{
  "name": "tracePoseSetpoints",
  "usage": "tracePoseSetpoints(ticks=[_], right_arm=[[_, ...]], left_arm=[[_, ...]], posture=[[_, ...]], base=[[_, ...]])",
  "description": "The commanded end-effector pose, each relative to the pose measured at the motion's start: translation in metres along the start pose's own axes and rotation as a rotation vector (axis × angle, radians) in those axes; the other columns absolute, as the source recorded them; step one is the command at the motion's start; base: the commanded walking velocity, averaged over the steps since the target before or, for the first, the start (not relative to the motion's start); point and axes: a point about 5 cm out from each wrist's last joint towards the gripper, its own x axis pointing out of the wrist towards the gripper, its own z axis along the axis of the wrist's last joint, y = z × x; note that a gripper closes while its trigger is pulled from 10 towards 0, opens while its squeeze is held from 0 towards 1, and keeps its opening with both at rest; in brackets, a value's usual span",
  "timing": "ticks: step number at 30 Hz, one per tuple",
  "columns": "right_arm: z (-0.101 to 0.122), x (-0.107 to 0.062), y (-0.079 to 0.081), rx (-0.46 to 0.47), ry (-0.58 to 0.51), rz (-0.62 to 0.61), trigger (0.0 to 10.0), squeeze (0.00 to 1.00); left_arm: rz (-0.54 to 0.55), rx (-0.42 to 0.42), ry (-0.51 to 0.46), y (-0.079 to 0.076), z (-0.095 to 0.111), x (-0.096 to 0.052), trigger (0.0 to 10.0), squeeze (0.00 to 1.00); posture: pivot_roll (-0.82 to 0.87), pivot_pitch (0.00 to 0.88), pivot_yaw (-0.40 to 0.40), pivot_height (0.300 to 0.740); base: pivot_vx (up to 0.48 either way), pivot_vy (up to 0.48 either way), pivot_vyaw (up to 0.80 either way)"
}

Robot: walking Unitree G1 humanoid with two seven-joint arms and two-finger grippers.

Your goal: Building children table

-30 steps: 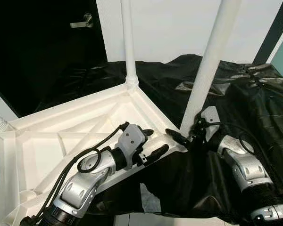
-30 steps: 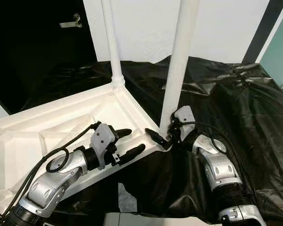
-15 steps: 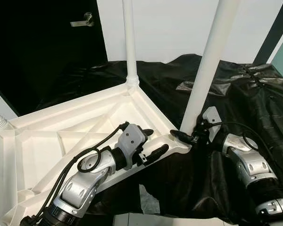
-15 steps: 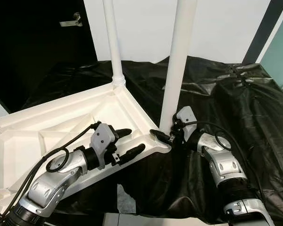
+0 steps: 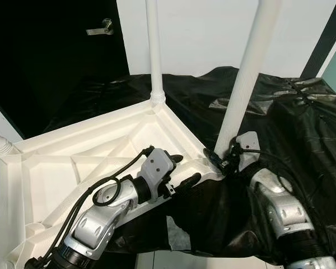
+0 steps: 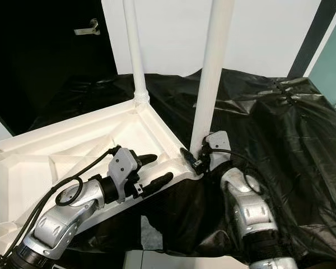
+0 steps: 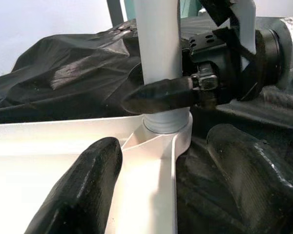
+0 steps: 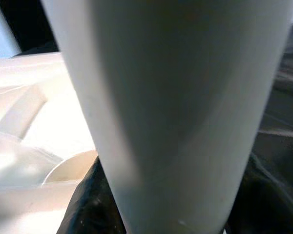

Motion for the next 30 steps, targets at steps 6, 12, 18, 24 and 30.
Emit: tracePoseSetpoints(ticks=[6, 12, 18, 24, 30], right_arm=[[-0.017, -0.010, 0.003, 0.034, 0.103, -0.267, 10.0, 0.00], [-0.012, -0.010, 0.020, 0.068, 0.106, -0.383, 10.0, 0.00], [-0.004, -0.009, 0.018, 0.110, 0.048, -0.365, 10.0, 0.00], [0.009, -0.006, 0.021, 0.090, -0.010, -0.336, 10.0, 1.00], [0.020, -0.007, 0.022, 0.088, -0.089, -0.276, 10.0, 1.00]], left_arm=[[-0.101, -0.014, 0.013, -0.007, -0.003, 0.001, 10.0, 0.00], [-0.103, -0.015, 0.012, -0.007, -0.003, 0.001, 10.0, 0.00], [-0.102, -0.015, 0.017, -0.006, -0.003, 0.001, 10.0, 0.00], [-0.096, -0.017, 0.017, -0.006, -0.003, 0.000, 10.0, 0.00], [-0.089, -0.017, 0.019, -0.006, -0.003, -0.002, 10.0, 0.00]], posture=[[-0.04, 0.000, 0.022, 0.740], [-0.04, 0.000, 0.026, 0.740], [-0.03, 0.000, 0.022, 0.740], [-0.03, 0.000, 0.017, 0.740], [-0.02, 0.000, 0.010, 0.740]], base=[[0.000, 0.000, 0.00], [0.000, 0.000, 0.00], [0.000, 0.000, 0.00], [0.000, 0.000, 0.00], [0.000, 0.000, 0.00]])
